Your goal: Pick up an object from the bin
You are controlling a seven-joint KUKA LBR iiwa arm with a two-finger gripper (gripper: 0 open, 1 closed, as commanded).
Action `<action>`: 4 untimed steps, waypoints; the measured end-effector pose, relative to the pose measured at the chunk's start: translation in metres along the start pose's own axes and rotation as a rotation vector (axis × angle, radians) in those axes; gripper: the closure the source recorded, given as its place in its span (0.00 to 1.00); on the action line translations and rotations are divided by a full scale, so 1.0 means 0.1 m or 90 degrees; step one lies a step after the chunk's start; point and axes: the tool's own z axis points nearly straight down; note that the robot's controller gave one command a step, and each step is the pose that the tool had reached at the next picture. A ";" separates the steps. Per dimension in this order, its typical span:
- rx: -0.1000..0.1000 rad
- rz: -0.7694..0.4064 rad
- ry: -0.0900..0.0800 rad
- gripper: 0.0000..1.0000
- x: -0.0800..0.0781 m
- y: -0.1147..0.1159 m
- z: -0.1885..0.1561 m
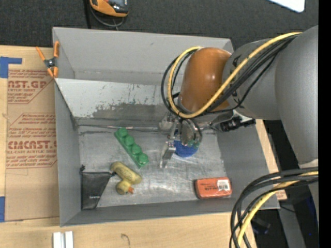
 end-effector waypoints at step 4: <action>-0.002 -0.023 -0.008 0.00 0.12 0.73 0.39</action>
Offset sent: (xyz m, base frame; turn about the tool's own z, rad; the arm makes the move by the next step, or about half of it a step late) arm 0.0132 0.0411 -0.0558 -0.0005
